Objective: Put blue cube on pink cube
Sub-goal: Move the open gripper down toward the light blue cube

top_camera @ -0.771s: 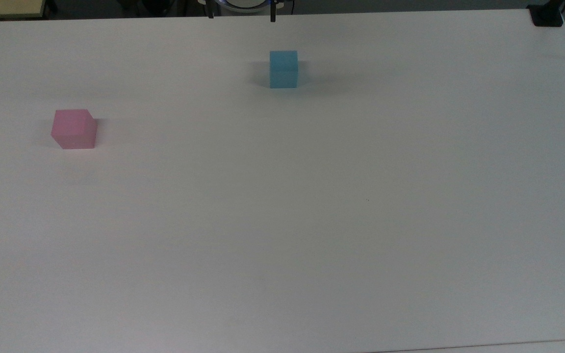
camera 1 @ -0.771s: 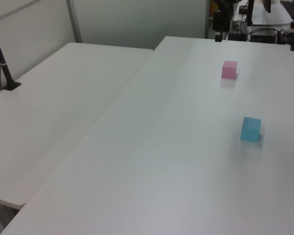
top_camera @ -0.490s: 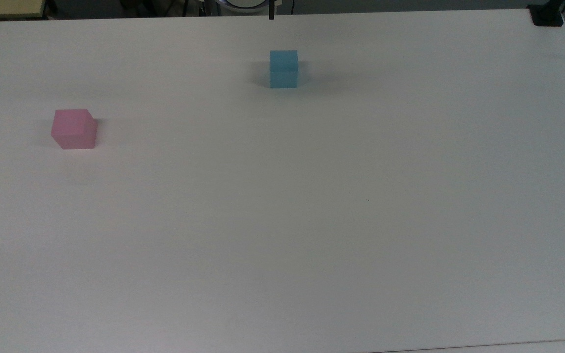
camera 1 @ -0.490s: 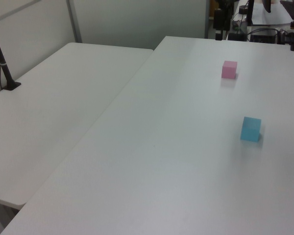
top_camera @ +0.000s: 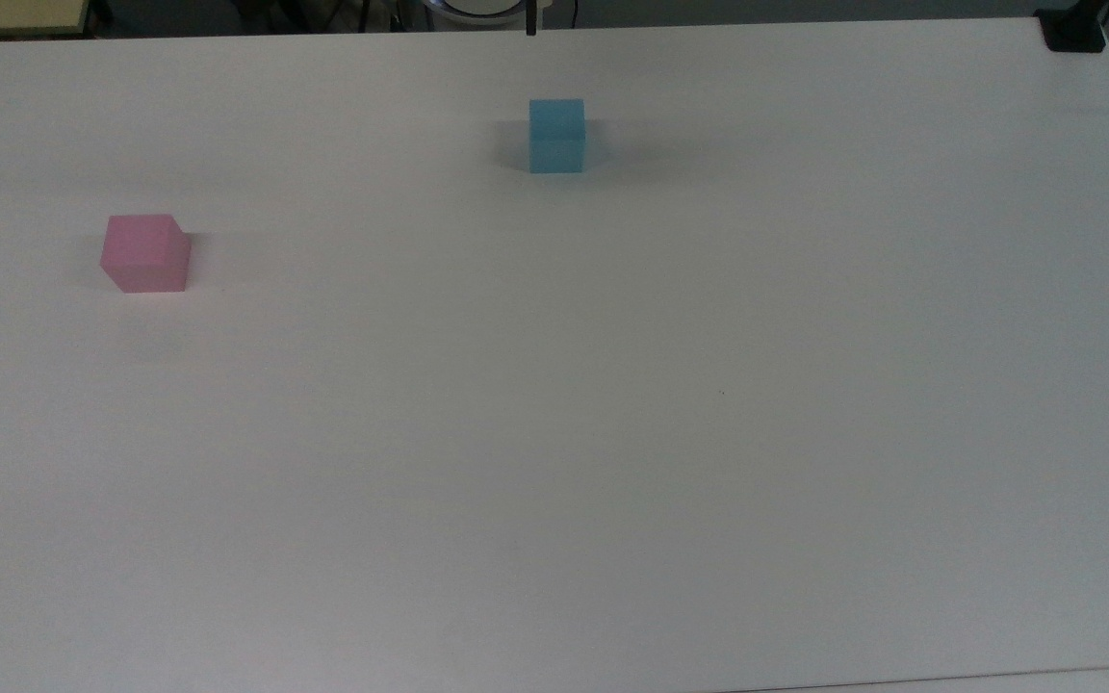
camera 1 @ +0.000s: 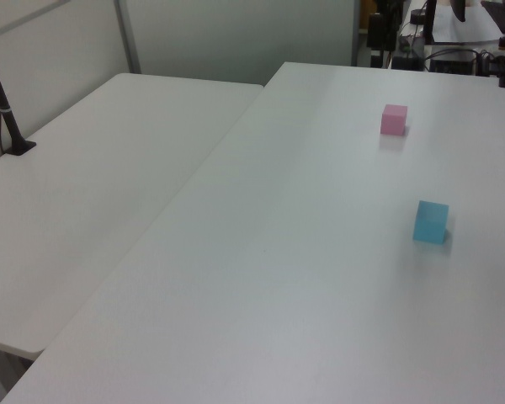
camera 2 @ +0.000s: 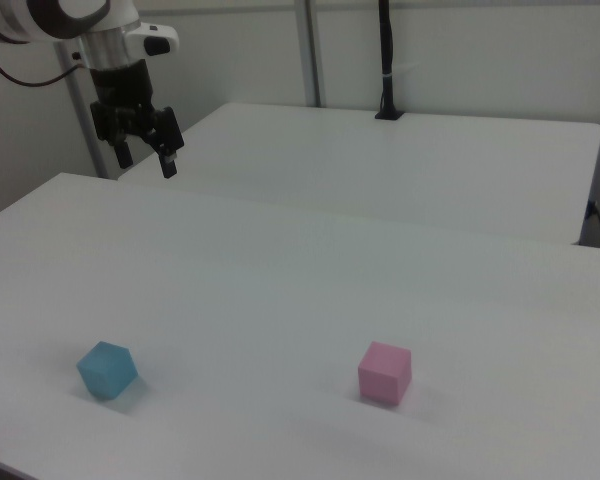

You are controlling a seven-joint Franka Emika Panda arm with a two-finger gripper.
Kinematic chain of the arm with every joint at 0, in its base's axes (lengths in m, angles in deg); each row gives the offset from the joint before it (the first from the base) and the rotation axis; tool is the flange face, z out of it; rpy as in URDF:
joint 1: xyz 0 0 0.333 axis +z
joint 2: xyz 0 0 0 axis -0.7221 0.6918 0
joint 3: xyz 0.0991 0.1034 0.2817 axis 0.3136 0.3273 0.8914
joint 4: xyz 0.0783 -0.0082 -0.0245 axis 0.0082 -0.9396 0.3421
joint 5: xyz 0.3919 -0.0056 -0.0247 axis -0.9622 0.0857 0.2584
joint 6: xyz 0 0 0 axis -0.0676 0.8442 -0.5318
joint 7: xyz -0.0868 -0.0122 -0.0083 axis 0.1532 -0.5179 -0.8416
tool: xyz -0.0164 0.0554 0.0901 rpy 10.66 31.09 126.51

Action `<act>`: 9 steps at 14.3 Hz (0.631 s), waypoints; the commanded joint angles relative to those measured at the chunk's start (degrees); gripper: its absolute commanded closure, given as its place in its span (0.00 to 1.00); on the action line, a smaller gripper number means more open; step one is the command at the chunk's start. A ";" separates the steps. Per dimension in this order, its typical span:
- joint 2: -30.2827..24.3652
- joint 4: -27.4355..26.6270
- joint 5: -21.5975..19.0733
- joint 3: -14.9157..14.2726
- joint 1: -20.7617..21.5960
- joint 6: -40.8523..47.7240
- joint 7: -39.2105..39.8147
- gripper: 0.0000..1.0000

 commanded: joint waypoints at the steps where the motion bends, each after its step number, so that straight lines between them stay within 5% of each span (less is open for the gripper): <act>1: -1.61 -1.52 -0.89 -0.46 0.21 1.32 1.56 0.00; 4: -2.76 -2.22 -0.89 -0.46 0.03 1.32 1.65 0.00; 9: -14.16 -15.82 -0.89 0.07 0.82 0.44 2.09 0.00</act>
